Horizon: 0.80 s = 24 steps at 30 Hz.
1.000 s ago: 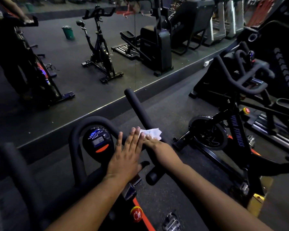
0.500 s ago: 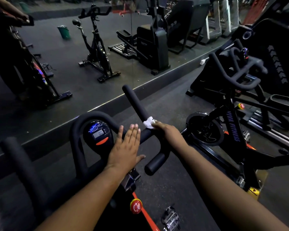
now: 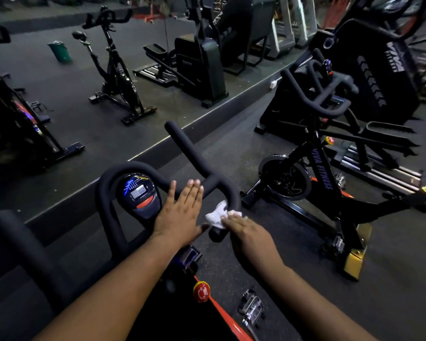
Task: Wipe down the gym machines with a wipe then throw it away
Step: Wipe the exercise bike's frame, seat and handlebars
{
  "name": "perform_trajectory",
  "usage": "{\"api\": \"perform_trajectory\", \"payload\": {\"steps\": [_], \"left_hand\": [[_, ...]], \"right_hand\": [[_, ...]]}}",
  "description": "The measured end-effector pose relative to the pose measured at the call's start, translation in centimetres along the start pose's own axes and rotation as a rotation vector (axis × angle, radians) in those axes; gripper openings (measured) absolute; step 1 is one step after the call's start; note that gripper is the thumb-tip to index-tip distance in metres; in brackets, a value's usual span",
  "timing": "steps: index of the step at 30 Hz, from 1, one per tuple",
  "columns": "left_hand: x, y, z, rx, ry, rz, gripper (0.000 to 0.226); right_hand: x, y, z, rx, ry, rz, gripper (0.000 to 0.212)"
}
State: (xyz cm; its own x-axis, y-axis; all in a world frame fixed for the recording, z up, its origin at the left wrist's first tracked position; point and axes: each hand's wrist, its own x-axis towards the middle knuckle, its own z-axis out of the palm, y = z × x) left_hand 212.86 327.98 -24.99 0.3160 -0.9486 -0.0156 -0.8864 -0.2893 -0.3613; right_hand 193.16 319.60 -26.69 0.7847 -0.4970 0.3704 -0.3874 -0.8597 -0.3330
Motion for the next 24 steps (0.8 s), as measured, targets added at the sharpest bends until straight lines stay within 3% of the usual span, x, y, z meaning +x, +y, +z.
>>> {"api": "perform_trajectory", "payload": {"steps": [2, 5, 9, 14, 18, 24], "left_hand": [[-0.3, -0.2, 0.2, 0.000, 0.000, 0.022, 0.100], [-0.5, -0.4, 0.3, -0.043, 0.029, 0.018, 0.101], [-0.2, -0.3, 0.3, -0.066, 0.030, 0.003, 0.102], [0.2, -0.2, 0.2, -0.044, 0.046, -0.030, 0.103], [0.7, 0.0, 0.1, -0.032, 0.028, -0.048, 0.102], [0.7, 0.2, 0.1, -0.010, 0.025, -0.061, 0.101]], "right_hand": [[-1.1, -1.9, -0.3, 0.063, 0.006, -0.035, 0.040], [-0.3, -1.6, -1.8, 0.255, 0.045, 0.180, 0.039], [3.5, 1.8, -2.8, 0.267, 0.114, 0.326, 0.039], [8.2, 2.6, -2.1, 0.182, 0.004, 0.255, 0.037], [10.9, 4.0, 1.5, 0.080, -0.239, 0.253, 0.054], [13.4, 5.0, 2.0, 0.092, -0.270, 0.132, 0.046]]}}
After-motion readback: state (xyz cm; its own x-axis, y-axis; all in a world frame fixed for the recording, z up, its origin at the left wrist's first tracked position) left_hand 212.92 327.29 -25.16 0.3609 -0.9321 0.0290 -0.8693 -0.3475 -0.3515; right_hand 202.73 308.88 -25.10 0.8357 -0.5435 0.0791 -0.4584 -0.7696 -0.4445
